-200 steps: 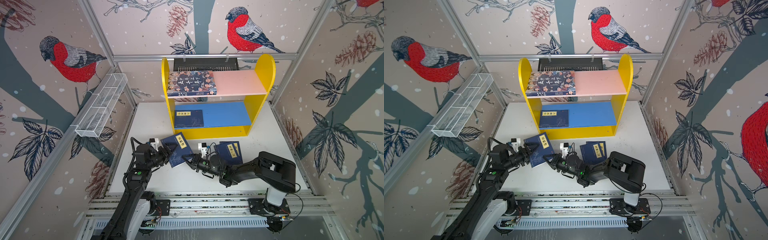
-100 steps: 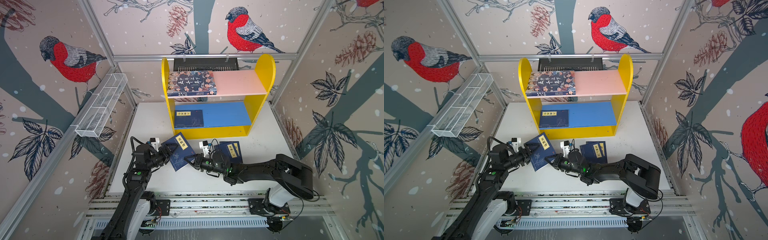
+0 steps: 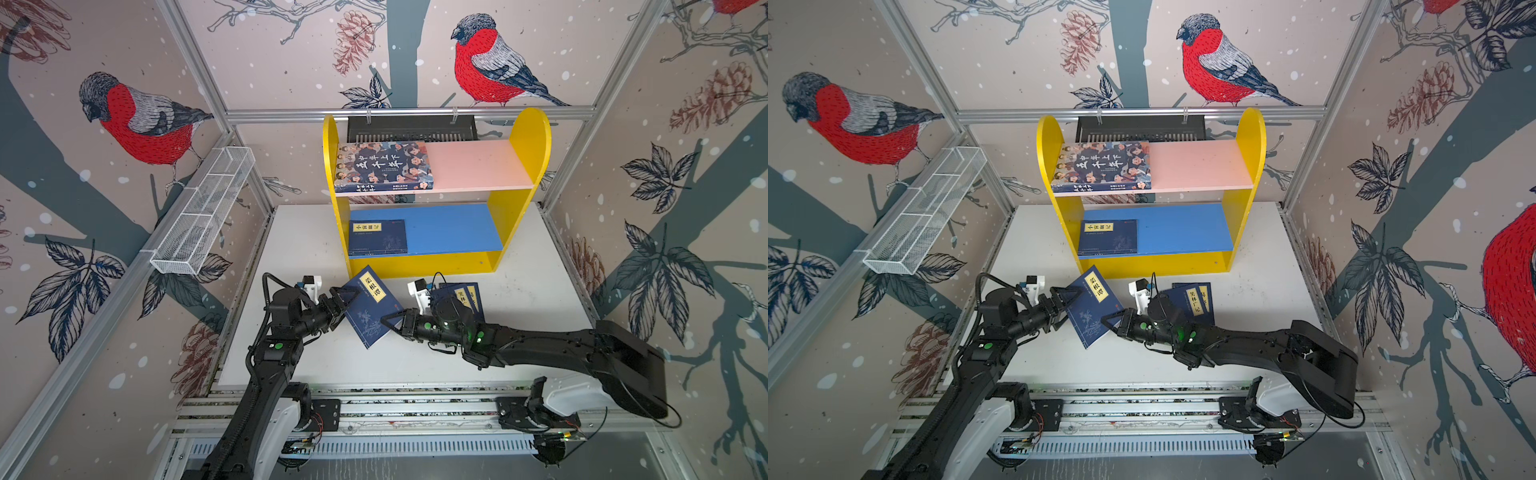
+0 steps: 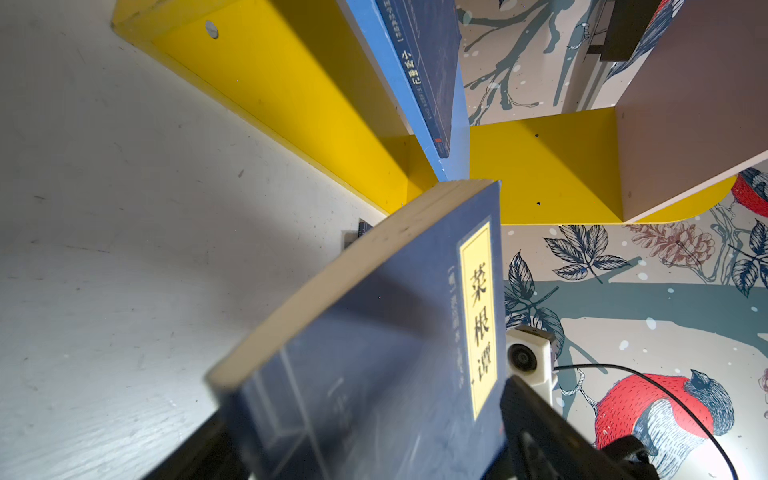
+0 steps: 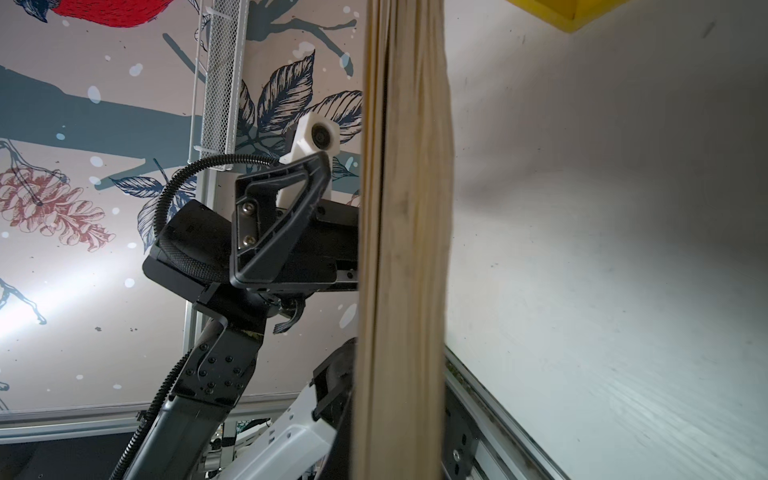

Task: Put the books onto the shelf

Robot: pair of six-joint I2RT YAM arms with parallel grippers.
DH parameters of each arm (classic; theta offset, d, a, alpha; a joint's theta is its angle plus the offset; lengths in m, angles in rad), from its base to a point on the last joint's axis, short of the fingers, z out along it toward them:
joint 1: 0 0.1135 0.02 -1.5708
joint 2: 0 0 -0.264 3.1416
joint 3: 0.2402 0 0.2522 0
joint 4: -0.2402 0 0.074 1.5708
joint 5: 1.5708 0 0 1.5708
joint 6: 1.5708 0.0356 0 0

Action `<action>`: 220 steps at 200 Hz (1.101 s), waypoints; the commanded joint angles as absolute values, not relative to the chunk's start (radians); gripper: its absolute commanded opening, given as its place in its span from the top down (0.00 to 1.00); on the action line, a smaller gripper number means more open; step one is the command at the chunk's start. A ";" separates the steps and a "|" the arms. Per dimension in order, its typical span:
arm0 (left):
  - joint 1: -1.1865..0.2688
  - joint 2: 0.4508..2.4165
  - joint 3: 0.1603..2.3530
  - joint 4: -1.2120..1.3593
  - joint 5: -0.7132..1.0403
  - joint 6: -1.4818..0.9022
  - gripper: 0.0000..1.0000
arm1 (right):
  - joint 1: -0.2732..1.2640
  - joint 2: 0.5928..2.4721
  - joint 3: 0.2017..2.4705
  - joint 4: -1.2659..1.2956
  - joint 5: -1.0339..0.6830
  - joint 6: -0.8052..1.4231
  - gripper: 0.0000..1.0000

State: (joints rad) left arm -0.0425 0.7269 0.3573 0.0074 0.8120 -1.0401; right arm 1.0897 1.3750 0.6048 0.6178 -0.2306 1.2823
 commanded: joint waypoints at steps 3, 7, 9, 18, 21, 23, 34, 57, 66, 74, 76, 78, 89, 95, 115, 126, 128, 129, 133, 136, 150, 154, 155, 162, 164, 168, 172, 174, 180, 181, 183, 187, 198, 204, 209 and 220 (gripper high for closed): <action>-0.039 0.743 0.379 0.099 0.917 -0.991 0.11 | 1.047 1.327 0.594 0.561 -0.312 1.210 1.00; -0.038 0.747 0.384 0.101 0.927 -0.977 0.11 | 1.039 1.318 0.595 0.541 -0.325 1.197 0.99; -0.039 0.749 0.388 0.101 0.933 -0.969 0.11 | 1.034 1.313 0.595 0.530 -0.332 1.189 0.99; -0.039 0.754 0.400 0.099 0.958 -0.935 0.11 | 1.011 1.289 0.601 0.479 -0.365 1.156 1.00; -0.039 0.756 0.402 0.099 0.965 -0.924 0.11 | 1.002 1.281 0.603 0.462 -0.377 1.145 1.00; -0.039 0.756 0.405 0.099 0.971 -0.915 0.11 | 0.996 1.276 0.604 0.452 -0.384 1.138 0.99; -0.039 0.761 0.416 0.088 0.993 -0.871 0.11 | 0.962 1.258 0.606 0.404 -0.438 1.101 0.99; -0.039 0.786 0.433 0.073 1.051 -0.778 0.11 | 0.888 1.188 0.605 0.331 -0.558 1.030 0.99; -0.039 0.796 0.444 0.051 1.052 -0.742 0.12 | 0.861 1.169 0.608 0.289 -0.593 0.997 1.00; -0.038 0.799 0.448 0.042 1.059 -0.724 0.12 | 0.840 1.150 0.612 0.259 -0.628 0.966 0.99; -0.037 0.800 0.450 0.043 1.060 -0.720 0.12 | 0.835 1.147 0.613 0.252 -0.636 0.959 0.99; -0.038 0.801 0.450 0.044 1.063 -0.717 0.12 | 0.830 1.141 0.613 0.244 -0.643 0.954 1.00; -0.038 0.804 0.458 0.039 1.069 -0.690 0.12 | 0.801 1.118 0.619 0.207 -0.696 0.918 1.00; -0.037 0.807 0.462 0.025 1.069 -0.674 0.12 | 0.787 1.105 0.621 0.193 -0.724 0.903 0.99; -0.037 0.813 0.459 0.021 1.081 -0.655 0.12 | 0.750 1.071 0.635 0.145 -0.798 0.861 0.99; -0.037 0.813 0.454 0.024 1.086 -0.647 0.12 | 0.741 1.055 0.652 0.110 -0.824 0.834 1.00; -0.038 0.814 0.453 0.024 1.087 -0.646 0.12 | 0.739 1.053 0.656 0.103 -0.827 0.828 0.99; -0.038 0.814 0.453 0.024 1.088 -0.645 0.12 | 0.738 1.052 0.658 0.098 -0.828 0.825 1.00; -0.037 0.815 0.451 0.025 1.092 -0.644 0.12 | 0.737 1.047 0.664 0.081 -0.835 0.814 1.00; -0.038 0.816 0.450 0.027 1.098 -0.644 0.12 | 0.735 1.045 0.668 0.069 -0.841 0.806 1.00; -0.038 0.823 0.446 0.051 1.133 -0.662 0.13 | 0.724 1.039 0.689 0.002 -0.852 0.764 0.99; -0.038 0.825 0.445 0.065 1.146 -0.669 0.13 | 0.721 1.039 0.691 -0.007 -0.860 0.756 0.99; -0.038 0.826 0.445 0.065 1.150 -0.674 0.13 | 0.720 1.039 0.691 -0.009 -0.862 0.755 0.99; -0.038 0.832 0.442 0.086 1.174 -0.686 0.12 | 0.717 1.037 0.690 -0.011 -0.887 0.748 0.99; -0.038 0.834 0.441 0.092 1.182 -0.691 0.13 | 0.716 1.039 0.689 -0.009 -0.895 0.747 0.99; -0.038 0.840 0.438 0.109 1.196 -0.704 0.13 | 0.714 1.039 0.686 -0.002 -0.912 0.748 0.99; -0.038 0.843 0.434 0.125 1.207 -0.719 0.13 | 0.715 1.039 0.683 0.004 -0.925 0.750 0.99; -0.038 0.845 0.431 0.134 1.211 -0.728 0.13 | 0.715 1.040 0.682 0.006 -0.930 0.750 0.99; -0.038 0.851 0.423 0.165 1.227 -0.759 0.13 | 0.714 1.041 0.680 0.004 -0.935 0.746 0.99; -0.037 0.852 0.422 0.171 1.230 -0.765 0.13 | 0.714 1.041 0.681 0.002 -0.935 0.744 0.99; -0.038 0.853 0.418 0.178 1.235 -0.773 0.13 | 0.713 1.043 0.683 -0.002 -0.936 0.740 0.99; -0.038 0.854 0.411 0.208 1.244 -0.802 0.14 | 0.711 1.045 0.686 -0.014 -0.936 0.731 0.99; -0.038 0.858 0.392 0.293 1.273 -0.877 0.14 | 0.709 1.055 0.692 -0.034 -0.952 0.710 0.99; -0.039 0.858 0.380 0.337 1.288 -0.915 0.16 | 0.709 1.060 0.693 -0.032 -0.961 0.707 0.99; -0.040 0.857 0.375 0.367 1.298 -0.938 0.17 | 0.710 1.063 0.694 -0.029 -0.968 0.707 0.99; -0.043 0.862 0.370 0.396 1.318 -0.962 0.18 | 0.712 1.067 0.700 -0.022 -0.981 0.703 0.99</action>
State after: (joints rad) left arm -0.0399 0.8577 0.3836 0.2031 1.2221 -0.8299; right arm 0.7120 1.0607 0.6830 -0.0341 -0.9115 0.7528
